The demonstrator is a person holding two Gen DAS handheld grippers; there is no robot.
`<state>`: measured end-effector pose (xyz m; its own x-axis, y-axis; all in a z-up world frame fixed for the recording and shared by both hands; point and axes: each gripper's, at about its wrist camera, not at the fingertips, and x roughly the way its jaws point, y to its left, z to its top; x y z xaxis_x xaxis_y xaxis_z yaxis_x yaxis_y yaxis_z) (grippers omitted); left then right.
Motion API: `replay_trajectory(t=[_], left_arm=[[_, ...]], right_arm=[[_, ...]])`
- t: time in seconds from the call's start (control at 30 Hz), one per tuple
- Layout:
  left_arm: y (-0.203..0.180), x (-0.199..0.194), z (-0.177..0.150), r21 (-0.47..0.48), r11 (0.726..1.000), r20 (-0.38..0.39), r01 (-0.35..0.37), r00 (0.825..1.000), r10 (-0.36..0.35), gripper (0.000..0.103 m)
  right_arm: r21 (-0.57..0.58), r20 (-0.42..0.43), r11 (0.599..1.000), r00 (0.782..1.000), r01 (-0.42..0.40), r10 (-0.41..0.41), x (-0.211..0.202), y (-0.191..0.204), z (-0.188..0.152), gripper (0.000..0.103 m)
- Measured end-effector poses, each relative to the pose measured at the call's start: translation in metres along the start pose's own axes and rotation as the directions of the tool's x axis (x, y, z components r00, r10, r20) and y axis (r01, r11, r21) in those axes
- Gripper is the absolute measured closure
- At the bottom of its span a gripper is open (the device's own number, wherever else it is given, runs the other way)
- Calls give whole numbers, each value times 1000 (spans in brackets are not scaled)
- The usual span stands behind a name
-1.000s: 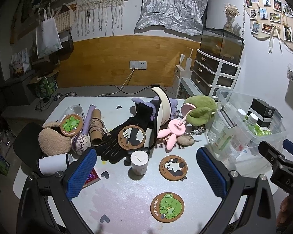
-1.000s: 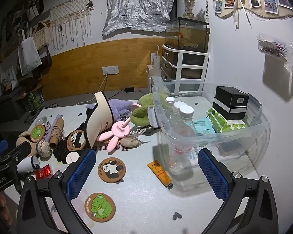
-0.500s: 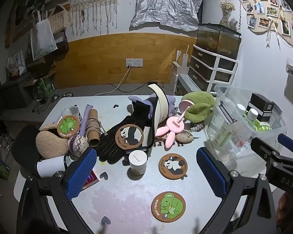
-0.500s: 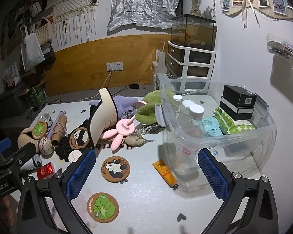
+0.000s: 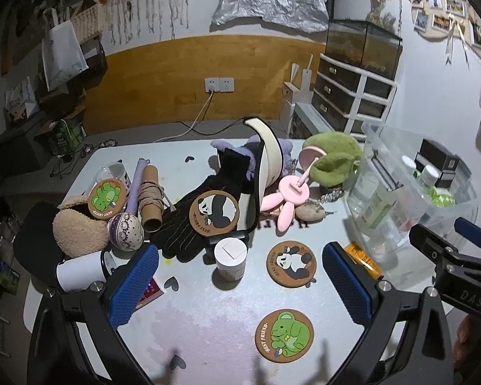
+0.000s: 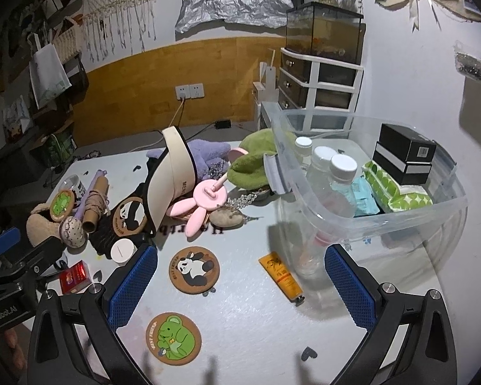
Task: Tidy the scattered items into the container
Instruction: 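Move the left tool toward the panda cork coaster on the table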
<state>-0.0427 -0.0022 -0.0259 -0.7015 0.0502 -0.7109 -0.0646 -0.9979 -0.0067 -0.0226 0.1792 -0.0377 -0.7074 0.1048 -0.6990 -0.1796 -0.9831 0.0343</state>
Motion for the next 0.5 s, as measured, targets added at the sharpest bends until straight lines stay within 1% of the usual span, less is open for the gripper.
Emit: replay_trajectory(t=[0.07, 0.13, 0.27, 0.4, 0.47, 0.5], left_arm=[[-3, 5, 1, 21, 1000, -14, 3, 1000, -3, 0], [-6, 12, 2, 41, 999, -27, 20, 999, -19, 0], [-7, 26, 4, 55, 996, -66, 76, 995, -73, 0], [-5, 47, 4, 34, 989, -123, 142, 983, -136, 2], [-5, 56, 3, 34, 987, -143, 160, 978, -153, 3], [-6, 61, 2, 41, 985, -152, 170, 975, -162, 6]], right_arm=[[6, -19, 1000, 1000, 3, -3, 6, 0, 0, 0], [14, -38, 1000, 999, 4, -4, 12, 0, 0, 0], [28, -86, 1000, 996, 5, -3, 26, -1, 0, 0], [34, -144, 999, 990, 2, 3, 42, 0, -2, 0], [41, -172, 999, 985, -1, 8, 50, 0, -4, 0], [45, -186, 999, 982, -3, 11, 54, -1, -5, 0]])
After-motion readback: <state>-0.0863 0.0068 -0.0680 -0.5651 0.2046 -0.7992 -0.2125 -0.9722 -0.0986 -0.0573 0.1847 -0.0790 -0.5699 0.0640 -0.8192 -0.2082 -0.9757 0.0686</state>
